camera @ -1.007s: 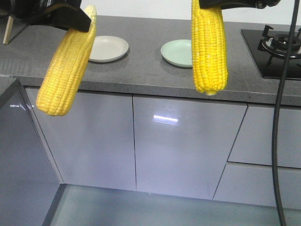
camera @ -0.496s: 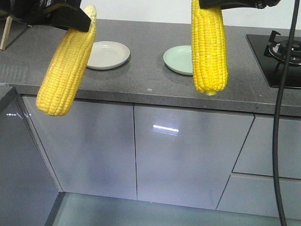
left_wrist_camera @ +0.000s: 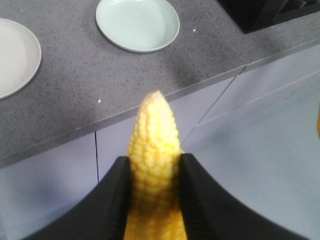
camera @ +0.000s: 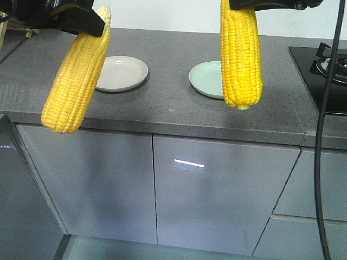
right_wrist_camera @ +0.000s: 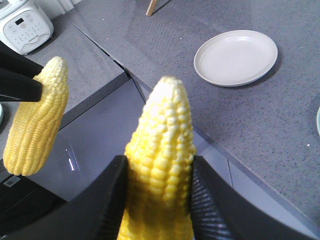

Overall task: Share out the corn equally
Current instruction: 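Drive closer and stop facing the cream and pale green plates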

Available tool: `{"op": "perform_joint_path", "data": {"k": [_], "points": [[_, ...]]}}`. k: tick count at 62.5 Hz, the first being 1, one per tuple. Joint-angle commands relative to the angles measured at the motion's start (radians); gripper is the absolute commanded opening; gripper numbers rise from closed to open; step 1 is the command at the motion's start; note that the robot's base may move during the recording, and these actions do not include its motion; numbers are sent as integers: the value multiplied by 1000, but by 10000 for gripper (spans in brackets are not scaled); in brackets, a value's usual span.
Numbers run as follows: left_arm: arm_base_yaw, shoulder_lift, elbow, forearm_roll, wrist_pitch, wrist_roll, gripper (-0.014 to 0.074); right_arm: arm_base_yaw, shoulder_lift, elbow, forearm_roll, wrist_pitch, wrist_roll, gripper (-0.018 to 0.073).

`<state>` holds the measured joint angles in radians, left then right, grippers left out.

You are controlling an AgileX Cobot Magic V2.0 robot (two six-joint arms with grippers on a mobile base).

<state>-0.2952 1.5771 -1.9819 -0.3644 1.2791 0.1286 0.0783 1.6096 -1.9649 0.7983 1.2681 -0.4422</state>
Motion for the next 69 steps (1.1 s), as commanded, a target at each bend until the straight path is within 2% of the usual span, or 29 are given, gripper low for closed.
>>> {"op": "perform_joint_path", "data": {"k": [1,69], "points": [[2,-41,-23,-30,-22,-7,-7,-5,-33,-29,49,22,0,26],[2,-41,-23,-30,-22,-7,-7,-5,-33,-29,49,22,0,26]]}}
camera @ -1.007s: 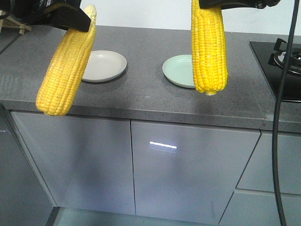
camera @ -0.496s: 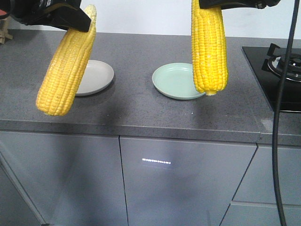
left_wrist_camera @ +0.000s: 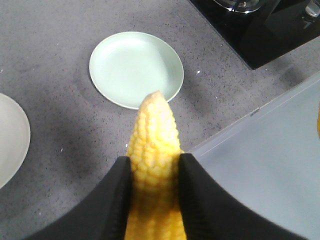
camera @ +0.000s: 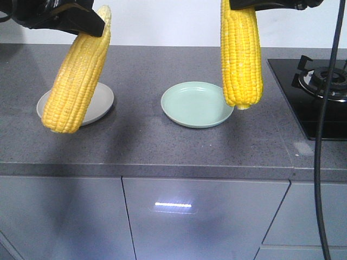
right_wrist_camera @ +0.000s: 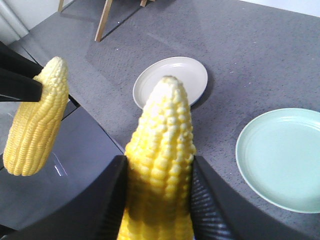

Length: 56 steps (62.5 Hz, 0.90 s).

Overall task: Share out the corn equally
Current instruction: 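Drive closer and stop facing the cream and pale green plates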

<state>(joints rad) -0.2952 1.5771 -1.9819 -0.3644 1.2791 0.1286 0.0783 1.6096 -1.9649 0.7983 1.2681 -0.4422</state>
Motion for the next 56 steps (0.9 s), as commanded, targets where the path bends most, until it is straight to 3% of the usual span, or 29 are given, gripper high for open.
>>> {"op": "perform_joint_path", "data": {"k": [1,56], "points": [[2,-41,-23,-30,-22,-7,-7,-5,-33,-29,49,22,0,26],[2,-41,-23,-30,-22,-7,-7,-5,-33,-29,49,22,0,26]]}}
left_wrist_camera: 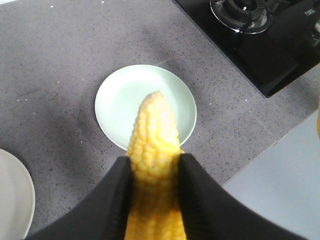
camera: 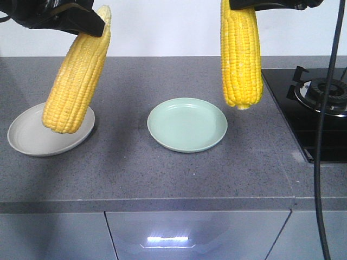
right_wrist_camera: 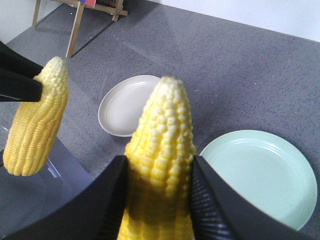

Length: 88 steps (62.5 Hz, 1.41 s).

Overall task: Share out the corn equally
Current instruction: 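Drive closer and stop facing the cream and pale green plates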

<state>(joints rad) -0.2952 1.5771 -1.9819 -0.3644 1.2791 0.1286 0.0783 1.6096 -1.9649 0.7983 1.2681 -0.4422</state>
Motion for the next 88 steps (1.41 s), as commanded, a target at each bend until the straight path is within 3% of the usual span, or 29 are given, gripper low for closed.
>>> {"op": "perform_joint_path", "data": {"k": [1,88], "points": [[2,-41,-23,-30,-22,-7,-7,-5,-33,-29,49,22,0,26],[2,-41,-23,-30,-22,-7,-7,-5,-33,-29,49,22,0,26]]}}
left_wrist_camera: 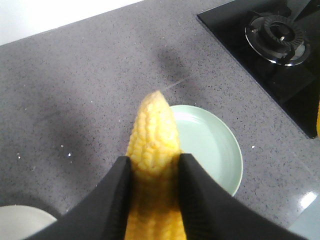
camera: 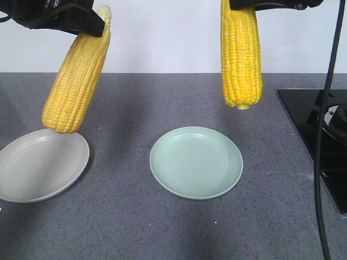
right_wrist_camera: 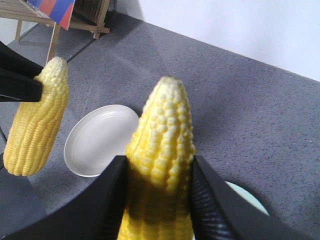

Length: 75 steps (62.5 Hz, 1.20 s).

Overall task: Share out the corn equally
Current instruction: 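Drive closer and stop facing the cream and pale green plates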

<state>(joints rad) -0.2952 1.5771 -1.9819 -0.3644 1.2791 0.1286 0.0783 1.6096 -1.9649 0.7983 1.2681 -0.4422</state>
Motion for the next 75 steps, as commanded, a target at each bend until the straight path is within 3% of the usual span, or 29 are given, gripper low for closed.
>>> {"op": "perform_joint_path", "data": {"k": [1,75], "points": [[2,-41,-23,-30,-22,-7,-7,-5,-33,-29,49,22,0,26],[2,-41,-23,-30,-22,-7,-7,-5,-33,-29,49,22,0,26]]}}
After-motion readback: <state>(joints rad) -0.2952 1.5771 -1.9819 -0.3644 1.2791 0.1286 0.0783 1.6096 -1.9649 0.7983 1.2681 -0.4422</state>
